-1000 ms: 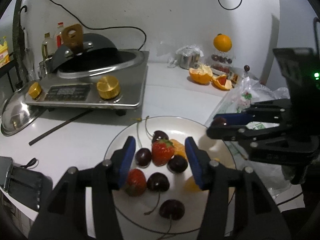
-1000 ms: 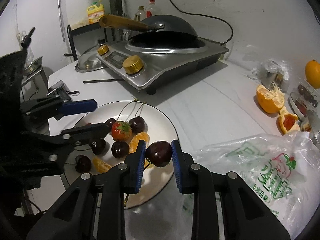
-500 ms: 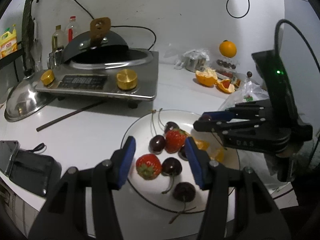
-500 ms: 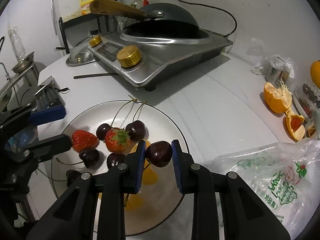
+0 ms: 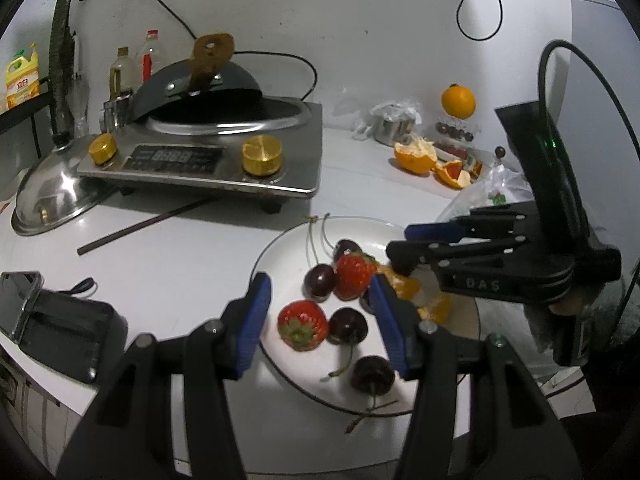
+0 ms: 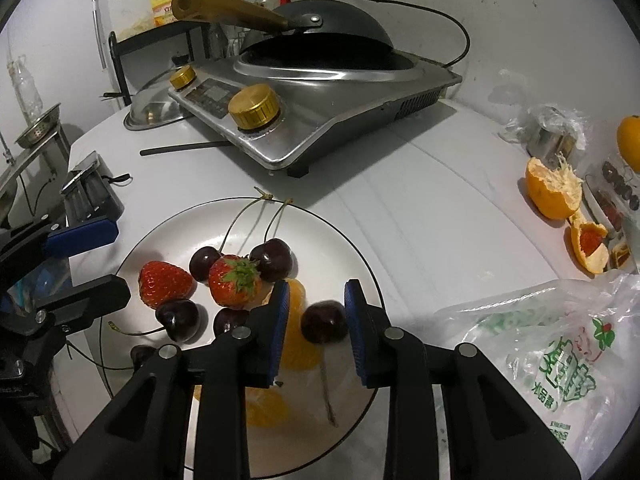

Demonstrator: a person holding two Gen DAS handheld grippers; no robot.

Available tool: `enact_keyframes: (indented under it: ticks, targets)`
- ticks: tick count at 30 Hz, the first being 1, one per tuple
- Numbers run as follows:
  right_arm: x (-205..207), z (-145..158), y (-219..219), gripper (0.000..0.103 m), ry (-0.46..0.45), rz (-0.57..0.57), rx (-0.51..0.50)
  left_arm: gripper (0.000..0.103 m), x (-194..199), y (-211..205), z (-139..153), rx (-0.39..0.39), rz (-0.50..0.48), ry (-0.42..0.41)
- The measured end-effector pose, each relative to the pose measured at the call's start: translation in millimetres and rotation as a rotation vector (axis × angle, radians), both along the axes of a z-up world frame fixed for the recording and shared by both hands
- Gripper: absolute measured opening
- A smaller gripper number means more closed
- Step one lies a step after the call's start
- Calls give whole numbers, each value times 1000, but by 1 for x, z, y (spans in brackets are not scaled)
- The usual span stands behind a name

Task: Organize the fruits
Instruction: 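Withdraw both open tools up from the plate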

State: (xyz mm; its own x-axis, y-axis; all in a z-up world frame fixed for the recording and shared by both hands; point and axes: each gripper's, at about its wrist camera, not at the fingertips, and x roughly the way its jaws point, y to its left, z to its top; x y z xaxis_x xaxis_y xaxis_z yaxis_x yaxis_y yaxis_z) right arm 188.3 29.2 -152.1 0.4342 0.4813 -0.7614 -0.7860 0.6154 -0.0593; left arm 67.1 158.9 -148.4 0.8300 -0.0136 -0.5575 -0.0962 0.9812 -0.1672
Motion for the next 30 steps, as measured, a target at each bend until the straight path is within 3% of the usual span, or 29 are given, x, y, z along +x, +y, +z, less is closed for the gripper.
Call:
enact_keyframes:
  ticks: [7,9,30]
  targets:
    - [-9,8,-6,30,-15,-2,9,55,-8,-4,6,7,-3,-13]
    - [-13,11,-9,30,-22,-1,13,71,-11,-7,8,7,-3,-16]
    - [-70,52,-65,33,-73,-26,90,72,-50,-54,43,30,-35,-77]
